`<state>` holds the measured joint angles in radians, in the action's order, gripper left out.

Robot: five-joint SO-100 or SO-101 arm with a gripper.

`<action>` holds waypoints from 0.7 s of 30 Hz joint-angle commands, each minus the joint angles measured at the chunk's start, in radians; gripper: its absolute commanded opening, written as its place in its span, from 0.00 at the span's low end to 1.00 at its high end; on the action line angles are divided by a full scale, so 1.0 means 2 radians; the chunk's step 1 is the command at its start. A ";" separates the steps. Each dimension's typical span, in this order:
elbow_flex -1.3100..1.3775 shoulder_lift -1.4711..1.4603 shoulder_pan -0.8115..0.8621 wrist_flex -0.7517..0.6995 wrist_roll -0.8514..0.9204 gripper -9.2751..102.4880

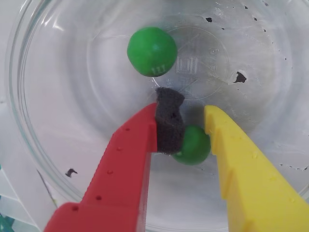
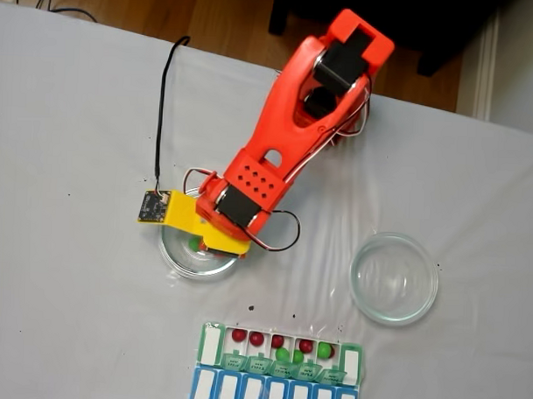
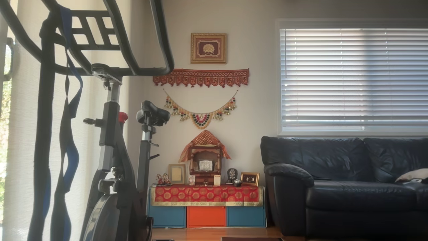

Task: Sort medicines into box.

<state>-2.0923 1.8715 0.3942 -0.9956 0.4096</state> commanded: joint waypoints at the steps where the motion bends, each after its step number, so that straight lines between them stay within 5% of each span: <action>1: 0.002 0.027 -0.010 0.004 -0.002 0.18; 21: 0.002 0.024 -0.018 -0.008 0.008 0.27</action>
<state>-2.0923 1.8715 0.3850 -0.9956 0.4188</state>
